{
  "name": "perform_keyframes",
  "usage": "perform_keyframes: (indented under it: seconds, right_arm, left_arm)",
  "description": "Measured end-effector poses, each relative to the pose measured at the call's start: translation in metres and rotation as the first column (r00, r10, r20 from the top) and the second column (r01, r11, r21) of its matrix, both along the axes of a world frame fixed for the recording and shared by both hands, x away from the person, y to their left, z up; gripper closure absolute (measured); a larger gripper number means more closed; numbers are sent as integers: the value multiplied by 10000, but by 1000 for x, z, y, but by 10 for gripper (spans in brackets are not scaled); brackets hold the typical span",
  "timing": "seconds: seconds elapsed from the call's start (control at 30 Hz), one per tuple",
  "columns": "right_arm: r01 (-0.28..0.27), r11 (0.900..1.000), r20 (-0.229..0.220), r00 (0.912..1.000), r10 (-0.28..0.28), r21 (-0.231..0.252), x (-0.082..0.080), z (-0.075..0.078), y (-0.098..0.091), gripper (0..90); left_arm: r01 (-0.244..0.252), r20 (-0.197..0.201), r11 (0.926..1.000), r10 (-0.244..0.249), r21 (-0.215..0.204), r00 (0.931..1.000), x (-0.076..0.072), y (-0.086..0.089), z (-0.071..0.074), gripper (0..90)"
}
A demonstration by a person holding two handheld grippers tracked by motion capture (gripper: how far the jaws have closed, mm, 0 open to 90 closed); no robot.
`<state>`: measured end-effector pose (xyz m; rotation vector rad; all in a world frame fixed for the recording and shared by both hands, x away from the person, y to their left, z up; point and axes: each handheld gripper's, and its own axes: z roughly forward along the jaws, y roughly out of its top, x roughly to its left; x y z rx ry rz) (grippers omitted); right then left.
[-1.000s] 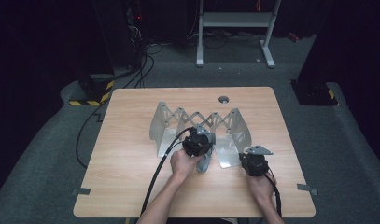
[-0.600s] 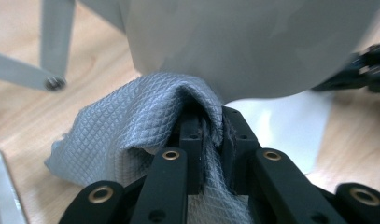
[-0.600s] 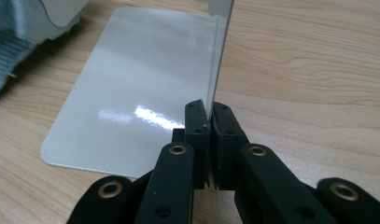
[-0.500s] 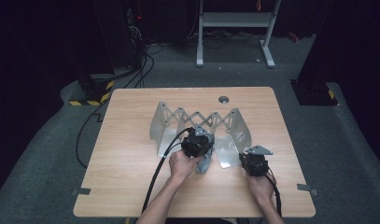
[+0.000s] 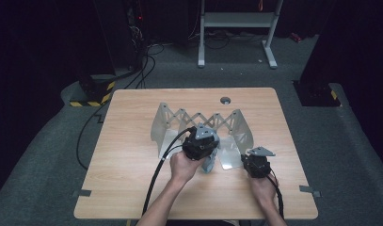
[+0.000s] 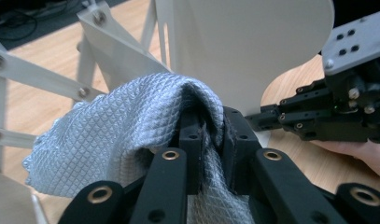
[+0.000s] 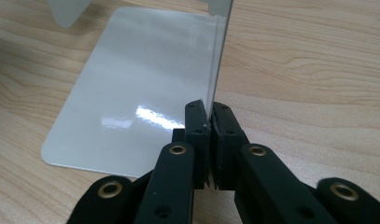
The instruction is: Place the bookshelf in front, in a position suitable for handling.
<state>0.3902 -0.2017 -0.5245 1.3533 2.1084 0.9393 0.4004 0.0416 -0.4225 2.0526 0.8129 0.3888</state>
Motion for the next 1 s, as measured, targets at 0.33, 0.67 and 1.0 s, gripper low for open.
perform_keyframes:
  seconds: [0.33, 0.67, 1.0]
  right_arm:
    - [-1, 10000, 5, 10000, 1, 19, 0, 0, 0, 874]
    - [-14, 10000, -17, 10000, 14, 70, 0, 0, -1, 874]
    - [-27, 9999, -50, 10000, 28, 97, 1, 0, -1, 873]
  left_arm:
    - [-174, -864, 9978, 229, 641, 9960, 13, -4, -42, 796]
    - [-477, -1483, 9928, 638, 1098, 9869, 26, 0, -66, 797]
    - [-665, -1432, 9910, 829, 1160, 9862, 13, 21, -63, 796]
